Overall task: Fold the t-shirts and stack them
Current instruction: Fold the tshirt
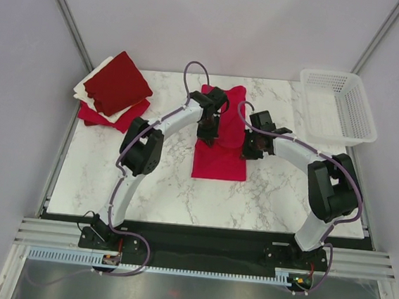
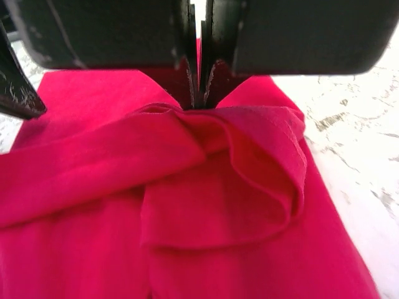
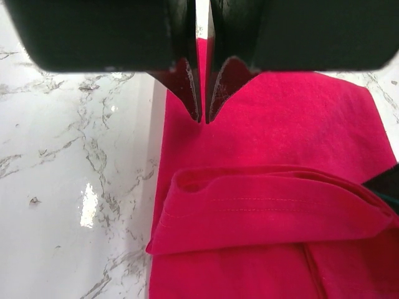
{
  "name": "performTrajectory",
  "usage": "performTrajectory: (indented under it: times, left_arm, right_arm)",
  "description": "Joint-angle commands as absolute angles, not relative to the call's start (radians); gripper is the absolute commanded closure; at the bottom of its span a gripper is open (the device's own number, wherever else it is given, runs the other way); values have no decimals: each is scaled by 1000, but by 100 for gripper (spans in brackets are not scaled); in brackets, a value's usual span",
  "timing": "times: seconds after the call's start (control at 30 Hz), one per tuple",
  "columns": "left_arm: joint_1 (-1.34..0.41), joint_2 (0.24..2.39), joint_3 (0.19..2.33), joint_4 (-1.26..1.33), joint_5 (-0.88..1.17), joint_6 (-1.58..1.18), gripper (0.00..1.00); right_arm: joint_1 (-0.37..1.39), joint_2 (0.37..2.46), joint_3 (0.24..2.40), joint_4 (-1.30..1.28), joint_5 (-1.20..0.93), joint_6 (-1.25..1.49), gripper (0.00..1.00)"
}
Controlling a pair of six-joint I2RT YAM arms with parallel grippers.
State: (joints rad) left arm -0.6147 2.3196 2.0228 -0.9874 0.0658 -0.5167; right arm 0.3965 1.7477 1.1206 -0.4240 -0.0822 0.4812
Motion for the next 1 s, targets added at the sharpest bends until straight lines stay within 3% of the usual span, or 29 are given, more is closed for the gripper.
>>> performTrajectory:
  times: [0.0,0.23,0.5,0.6,0.63,0.67,0.73,0.8,0.97]
  left_arm:
    - [-585,2339,2094,-973,18,-517,97]
    - [-440,2381,2123,-971,18,-517,97]
    - [-442,2284,2054,-971,31,-489,94]
    - [-454,2208,1958,-968,2,-486,82]
    - [-460,2147,1922,-963,-21,-486,77]
    - [-462,2114,1845,-945,-25,-489,55]
    - [-472,2012,1755,-911,-8,-492,41]
    - [-485,1941,1627,-865,18,-491,31]
    - [-506,1768,1355,-769,83,-523,31]
  right_arm:
    - [397,1746,1143,-396,-78,463,88]
    - [396,1752,1146,-396,-75,460,88]
    - [396,1750,1189,-413,-66,456,86]
    - [397,1697,1168,-425,-28,453,73]
    - [396,1674,1154,-425,-17,453,60]
    - [397,1623,1138,-425,-9,454,51]
    - [397,1566,1076,-422,-6,456,27]
    - [397,1478,992,-416,-8,463,21]
    - [396,1281,803,-377,-119,538,20]
